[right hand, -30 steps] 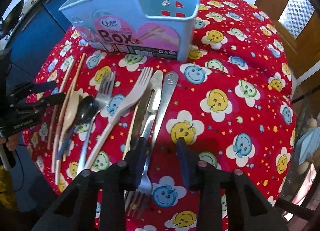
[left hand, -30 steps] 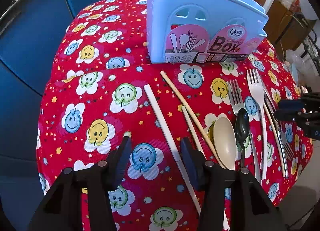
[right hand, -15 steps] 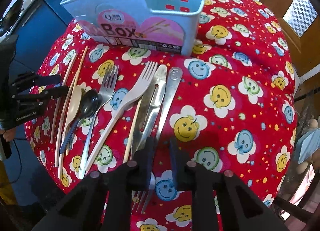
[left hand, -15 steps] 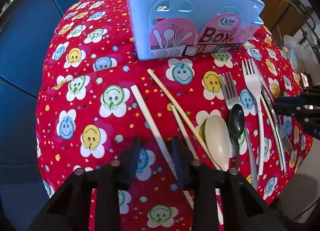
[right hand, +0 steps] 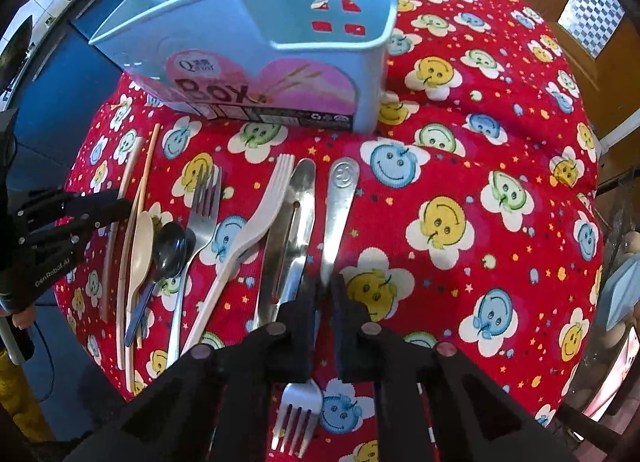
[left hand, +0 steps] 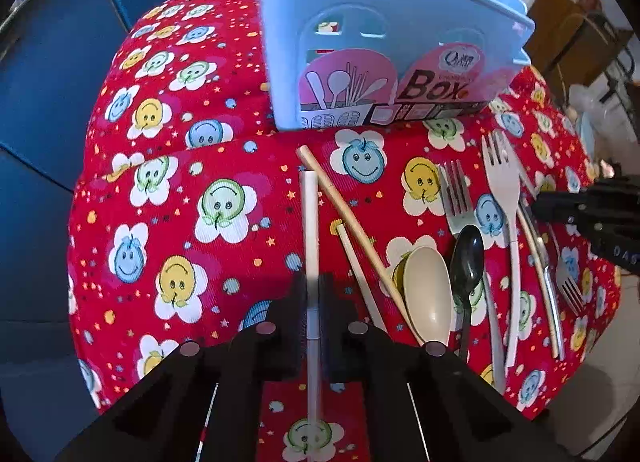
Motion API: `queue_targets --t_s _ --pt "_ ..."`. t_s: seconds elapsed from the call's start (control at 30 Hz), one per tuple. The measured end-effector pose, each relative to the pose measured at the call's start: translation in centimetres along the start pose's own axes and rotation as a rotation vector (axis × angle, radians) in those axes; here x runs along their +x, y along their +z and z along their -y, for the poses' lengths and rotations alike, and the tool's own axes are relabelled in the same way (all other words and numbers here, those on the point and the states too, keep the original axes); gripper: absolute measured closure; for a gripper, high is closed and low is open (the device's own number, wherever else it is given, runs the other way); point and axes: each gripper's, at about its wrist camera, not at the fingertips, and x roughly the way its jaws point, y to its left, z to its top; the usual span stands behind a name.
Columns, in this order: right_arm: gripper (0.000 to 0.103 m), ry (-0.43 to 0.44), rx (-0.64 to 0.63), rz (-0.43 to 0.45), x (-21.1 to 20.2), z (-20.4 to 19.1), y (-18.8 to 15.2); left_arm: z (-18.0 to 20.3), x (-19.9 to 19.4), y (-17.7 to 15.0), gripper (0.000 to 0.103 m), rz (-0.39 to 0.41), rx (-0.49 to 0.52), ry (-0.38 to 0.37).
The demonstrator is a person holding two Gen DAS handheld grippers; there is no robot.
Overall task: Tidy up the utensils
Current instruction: 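Grasp a white chopstick with the left tool while the right tool grasps a metal spoon, then lift the chopstick with the left tool while the right tool carries the spoon toward the caddy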
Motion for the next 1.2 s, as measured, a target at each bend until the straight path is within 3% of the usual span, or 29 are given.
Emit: queue_targets --t_s 0.2,0.4,0.57,0.8,1.2 --pt "0.096 0.037 0.034 0.115 -1.3 1.6 -2.0 -1.8 -1.1 -2.1 0.098 0.075 -0.063 -0.079" --pt "0.096 0.111 0.072 0.236 -2.7 2.3 -3.9 -1.5 -3.3 -3.9 0.098 0.224 -0.068 -0.109" --pt "0.096 0.109 0.058 0.451 -5.6 2.2 -6.5 -1.3 -5.3 -4.2 0.098 0.355 -0.086 -0.146" --pt "0.097 0.123 0.076 0.671 -7.8 1.5 -8.8 -0.6 -8.0 -3.6 0.098 0.508 -0.100 -0.178" --pt "0.097 0.107 0.042 0.846 -11.6 0.3 -8.4 0.3 -12.0 -0.8 0.098 0.685 -0.110 -0.143"
